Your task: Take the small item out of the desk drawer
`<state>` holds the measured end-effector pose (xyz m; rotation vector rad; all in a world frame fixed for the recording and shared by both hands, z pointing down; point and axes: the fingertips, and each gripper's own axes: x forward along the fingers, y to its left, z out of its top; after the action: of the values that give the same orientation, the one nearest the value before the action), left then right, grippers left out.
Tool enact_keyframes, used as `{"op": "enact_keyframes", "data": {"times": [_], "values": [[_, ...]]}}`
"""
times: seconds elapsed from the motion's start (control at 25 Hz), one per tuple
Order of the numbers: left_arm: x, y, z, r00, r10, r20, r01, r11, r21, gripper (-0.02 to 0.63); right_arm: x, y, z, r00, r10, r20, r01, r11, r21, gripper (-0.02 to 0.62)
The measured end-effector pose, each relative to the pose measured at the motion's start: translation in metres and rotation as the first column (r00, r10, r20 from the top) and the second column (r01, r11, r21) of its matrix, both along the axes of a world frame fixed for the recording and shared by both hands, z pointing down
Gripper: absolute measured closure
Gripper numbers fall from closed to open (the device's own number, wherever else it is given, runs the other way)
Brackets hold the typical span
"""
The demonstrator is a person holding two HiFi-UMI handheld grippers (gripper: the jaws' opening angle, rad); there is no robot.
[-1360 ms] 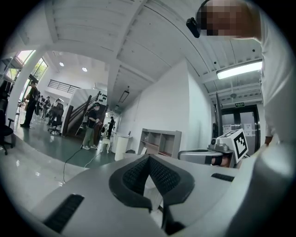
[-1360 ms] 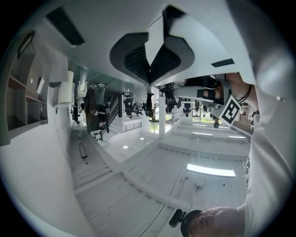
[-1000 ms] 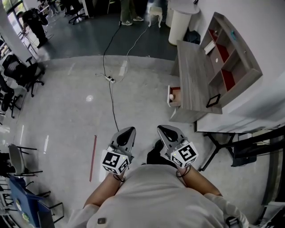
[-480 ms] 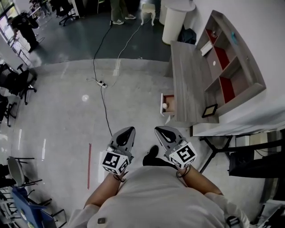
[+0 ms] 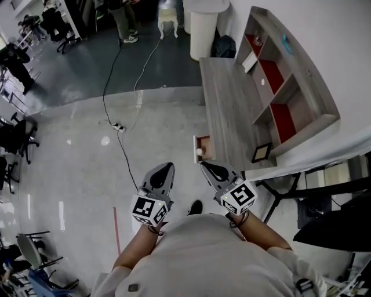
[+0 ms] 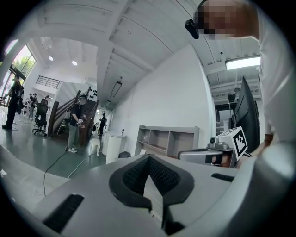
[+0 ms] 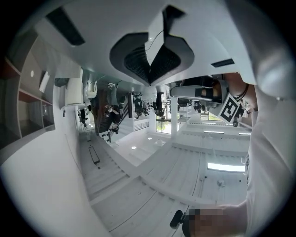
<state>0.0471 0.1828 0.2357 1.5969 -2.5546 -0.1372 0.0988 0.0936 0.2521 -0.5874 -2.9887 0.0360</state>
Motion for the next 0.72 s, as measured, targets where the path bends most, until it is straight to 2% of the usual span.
{"op": "enact_keyframes", "data": {"times": [0.44, 0.72], "values": [[-0.008, -0.070, -0.009, 0.996, 0.086, 0.030, -0.086, 0.996, -0.005, 0.595, -0.005, -0.060, -0.006, 0.998, 0.060, 0.016, -0.059, 0.998, -0.023, 0.575], [-0.024, -0.115, -0.012, 0.983, 0.175, 0.054, -0.174, 0.985, -0.012, 0.595, -0.009, -0.098, 0.000, 0.988, 0.156, 0.005, -0.155, 0.987, -0.043, 0.575]]}}
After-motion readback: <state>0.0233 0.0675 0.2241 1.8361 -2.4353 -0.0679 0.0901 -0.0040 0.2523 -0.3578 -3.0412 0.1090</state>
